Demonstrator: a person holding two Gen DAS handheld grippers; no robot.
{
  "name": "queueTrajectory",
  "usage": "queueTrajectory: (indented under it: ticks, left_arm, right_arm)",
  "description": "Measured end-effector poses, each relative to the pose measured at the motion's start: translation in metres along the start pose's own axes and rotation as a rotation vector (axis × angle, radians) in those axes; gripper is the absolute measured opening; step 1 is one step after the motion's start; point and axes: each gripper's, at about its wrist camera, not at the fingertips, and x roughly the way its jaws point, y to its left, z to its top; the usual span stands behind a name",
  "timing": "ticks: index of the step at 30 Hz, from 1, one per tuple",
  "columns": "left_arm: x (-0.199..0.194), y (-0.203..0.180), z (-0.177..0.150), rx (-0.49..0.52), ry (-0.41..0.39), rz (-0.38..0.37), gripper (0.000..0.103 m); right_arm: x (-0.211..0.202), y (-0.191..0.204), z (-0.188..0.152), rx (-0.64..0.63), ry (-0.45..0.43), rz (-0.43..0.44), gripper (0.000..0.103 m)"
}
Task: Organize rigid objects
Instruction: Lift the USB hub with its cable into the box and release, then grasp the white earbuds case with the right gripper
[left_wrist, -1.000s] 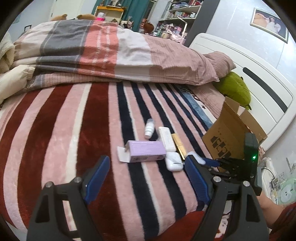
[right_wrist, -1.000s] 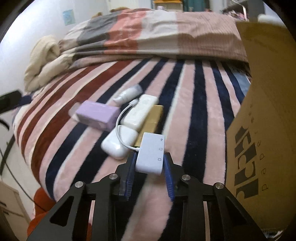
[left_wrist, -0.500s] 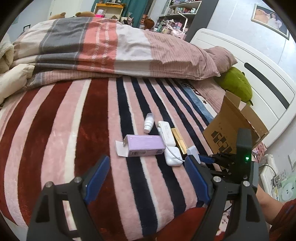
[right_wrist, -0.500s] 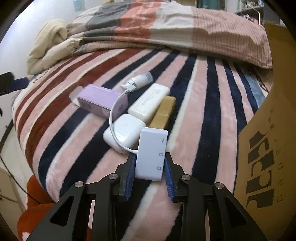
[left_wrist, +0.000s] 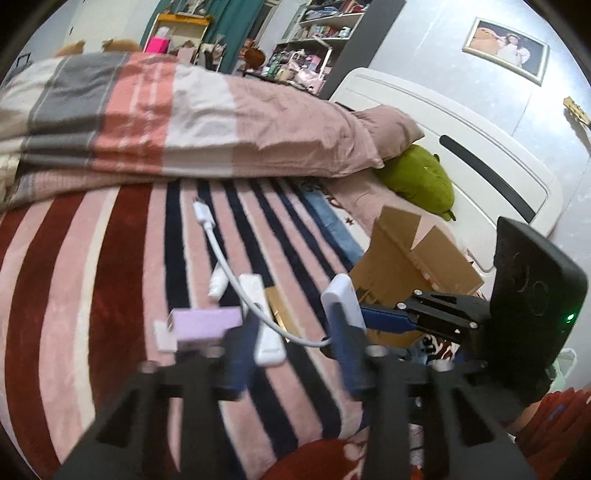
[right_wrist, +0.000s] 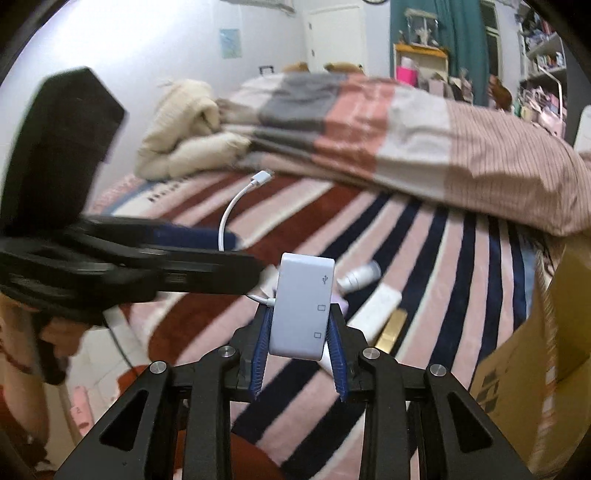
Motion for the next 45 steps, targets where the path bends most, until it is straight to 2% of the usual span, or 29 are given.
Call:
queueTrajectory:
  ticks: [1,4,12,20,25,26,27,28,30,33,40,45]
  left_arm:
    - [-0.001,-0.005,0.003,0.011,-0.009,-0.006,0.020]
    - [0.000,-0.027,0.018,0.045,-0.033,-0.017,0.013]
    - [0.049,-0.101,0.055,0.152,0.014,-0.083,0.013]
    - [0.127,-0.166,0.068,0.216,0.134,-0.145,0.013]
    - [0.155,-0.184,0.071,0.224,0.193,-0.162,0.014]
    - [0.158,-0.185,0.070,0.223,0.204,-0.162,0.018]
    - [0.161,-0.187,0.070,0.227,0.214,-0.158,0.032]
    - [0.162,-0.188,0.070,0.232,0.216,-0.151,0.053]
    - [0.160,-0.188,0.069,0.244,0.195,-0.128,0.070]
    - [0.153,-0.183,0.069,0.243,0.185,-0.115,0.073]
    - [0.116,-0.158,0.070,0.226,0.129,-0.073,0.076]
    - [0.075,-0.120,0.067,0.176,0.080,-0.032,0.076]
  right_arm:
    - [-0.007,-0.002,0.004,-0.005,-0.012,-0.004,0.025]
    - [-0.022,-0.011,0.010,-0.001,-0.036,-0.013,0.025]
    - [-0.077,-0.074,0.001,0.066,-0.092,-0.077,0.025]
    - [-0.113,-0.155,-0.030,0.184,-0.030,-0.141,0.025]
    - [-0.124,-0.183,-0.046,0.229,0.023,-0.155,0.025]
    - [-0.125,-0.186,-0.048,0.233,0.033,-0.159,0.025]
    - [-0.126,-0.188,-0.049,0.236,0.042,-0.161,0.026]
    - [-0.127,-0.190,-0.051,0.244,0.049,-0.168,0.026]
    - [-0.128,-0.192,-0.053,0.245,0.062,-0.185,0.030]
    - [-0.132,-0.188,-0.054,0.225,0.052,-0.198,0.054]
    - [-0.130,-0.176,-0.043,0.198,0.049,-0.211,0.055]
    - [-0.118,-0.152,-0.025,0.159,0.048,-0.194,0.055]
